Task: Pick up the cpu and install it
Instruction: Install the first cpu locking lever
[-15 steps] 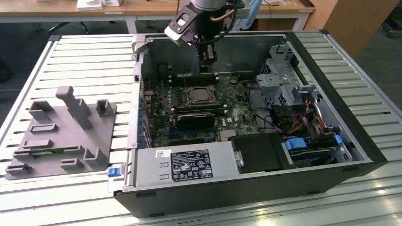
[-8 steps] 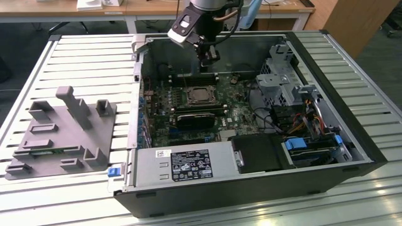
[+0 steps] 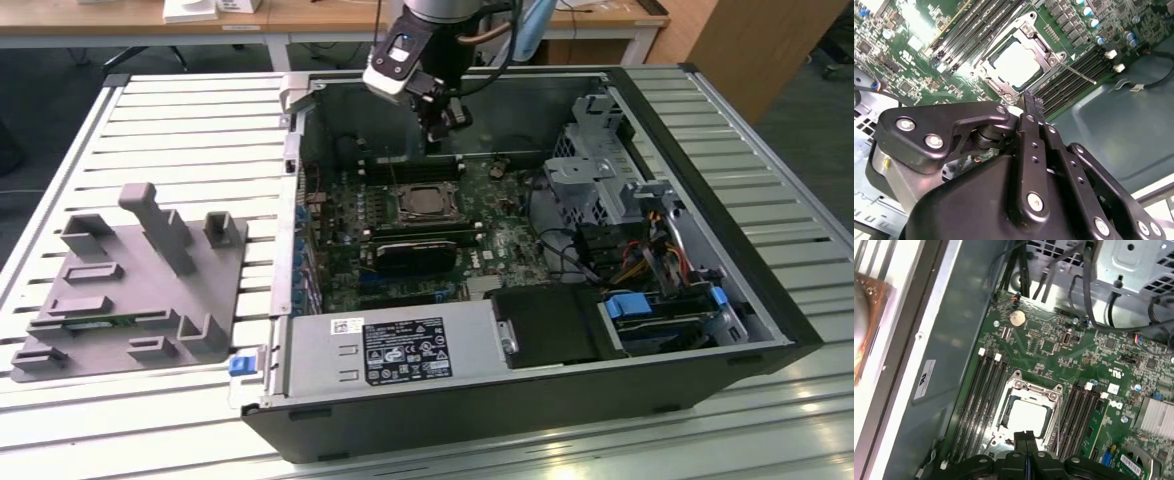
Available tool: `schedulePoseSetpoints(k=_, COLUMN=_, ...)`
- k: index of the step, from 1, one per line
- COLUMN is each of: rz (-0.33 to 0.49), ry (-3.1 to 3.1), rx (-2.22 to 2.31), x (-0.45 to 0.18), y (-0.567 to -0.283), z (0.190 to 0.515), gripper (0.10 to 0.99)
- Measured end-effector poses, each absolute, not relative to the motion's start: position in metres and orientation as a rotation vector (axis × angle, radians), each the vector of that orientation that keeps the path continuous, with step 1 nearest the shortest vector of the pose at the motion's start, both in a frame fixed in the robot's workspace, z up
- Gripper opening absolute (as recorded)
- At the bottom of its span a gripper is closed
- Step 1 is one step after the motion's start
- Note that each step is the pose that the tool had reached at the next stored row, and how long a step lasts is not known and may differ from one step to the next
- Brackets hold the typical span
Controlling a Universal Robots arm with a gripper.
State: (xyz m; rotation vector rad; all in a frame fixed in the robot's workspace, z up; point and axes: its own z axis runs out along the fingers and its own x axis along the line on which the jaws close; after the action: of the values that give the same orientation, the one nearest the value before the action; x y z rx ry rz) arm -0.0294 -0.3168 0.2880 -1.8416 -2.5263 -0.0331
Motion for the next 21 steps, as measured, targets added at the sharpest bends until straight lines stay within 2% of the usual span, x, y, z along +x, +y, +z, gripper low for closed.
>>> schedulePoseSetpoints(k=21, rz=-0.03, ry=-2.712, rx=-1.55, x=-0.029, y=-0.3169, z=0.2873, gripper=0.106)
